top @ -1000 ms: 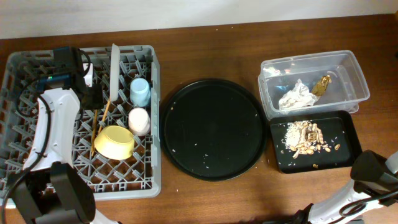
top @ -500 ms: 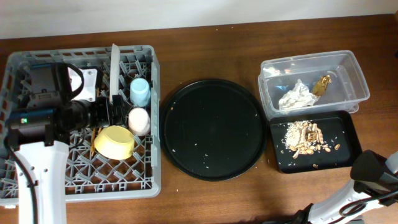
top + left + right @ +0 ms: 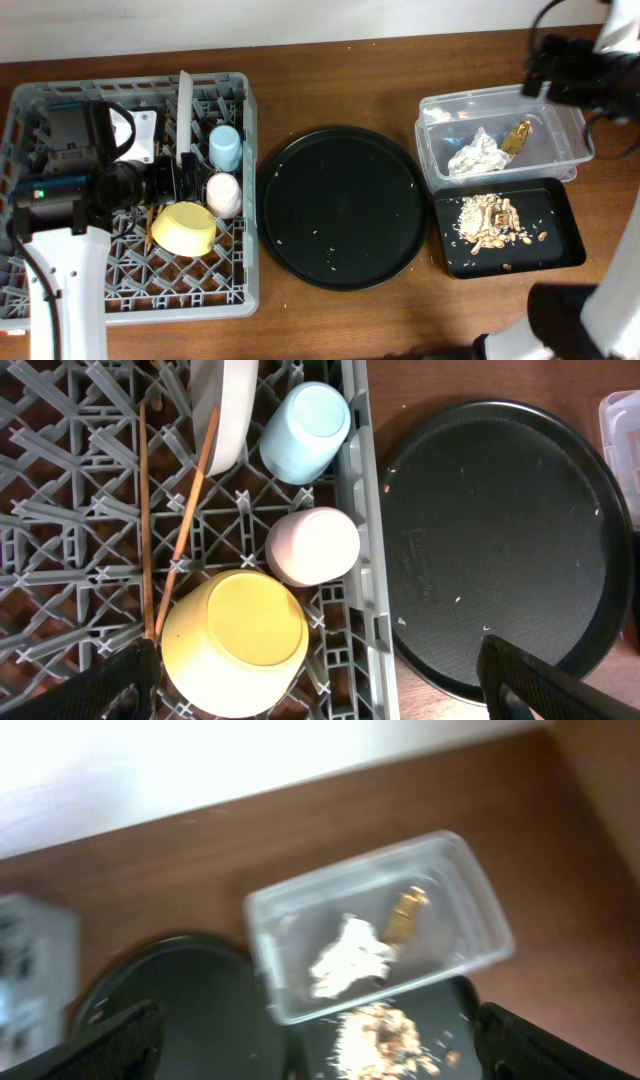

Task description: Sort waste into correct bins and load items into the dishwasher rack

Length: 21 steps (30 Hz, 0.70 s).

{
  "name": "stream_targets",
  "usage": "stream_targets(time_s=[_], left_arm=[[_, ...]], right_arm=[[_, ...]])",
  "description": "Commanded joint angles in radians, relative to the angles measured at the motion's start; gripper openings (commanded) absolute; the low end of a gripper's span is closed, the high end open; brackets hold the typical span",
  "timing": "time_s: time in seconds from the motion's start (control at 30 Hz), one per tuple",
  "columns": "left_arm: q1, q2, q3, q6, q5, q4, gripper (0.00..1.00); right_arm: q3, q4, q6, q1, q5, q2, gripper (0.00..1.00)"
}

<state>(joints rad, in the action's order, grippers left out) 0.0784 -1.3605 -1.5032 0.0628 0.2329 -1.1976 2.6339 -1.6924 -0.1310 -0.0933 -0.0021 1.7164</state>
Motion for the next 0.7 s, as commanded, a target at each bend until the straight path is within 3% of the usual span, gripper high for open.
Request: stream_targets(time_s=[0.0, 0.13, 0.2, 0.27, 0.37, 0.43, 0.53, 0.67], left_arm=[[-0.002, 0.0, 0.004, -0.005, 0.014, -0.001, 0.99], [-0.002, 0.0, 0.004, -0.005, 0.014, -0.001, 0.99], [-0.002, 0.0, 0.004, -0.005, 0.014, -0.001, 0.99], [-0.002, 0.0, 0.004, -0.005, 0.014, -0.001, 0.99], [-0.002, 0.0, 0.004, -0.005, 0.014, -0.001, 0.99], [-0.002, 0.0, 0.004, -0.005, 0.014, -0.001, 0.99], [-0.002, 0.0, 0.004, -0.005, 0.014, -0.001, 1.0], [-0.002, 0.0, 0.004, -0.005, 0.014, -0.001, 0.99]], right_arm=[[0.014, -0.006, 0.0, 0.13, 0.007, -0.111, 0.99], [0.0, 0.037, 0.032, 0.192, 0.037, -0.326, 0.99], [-0.128, 0.146, 0.085, 0.192, 0.037, -0.47, 0.99], [-0.448, 0.432, 0.124, 0.192, 0.033, -0.676, 0.99], [-1.314, 1.278, 0.127, 0.192, -0.051, -1.159, 0.99], [-1.664, 1.571, 0.127, 0.192, -0.083, -1.339, 0.99], [-2.092, 1.866, 0.127, 0.192, -0.084, -1.524, 0.98], [-2.433, 1.928, 0.124, 0.192, -0.092, -1.657, 0.99]])
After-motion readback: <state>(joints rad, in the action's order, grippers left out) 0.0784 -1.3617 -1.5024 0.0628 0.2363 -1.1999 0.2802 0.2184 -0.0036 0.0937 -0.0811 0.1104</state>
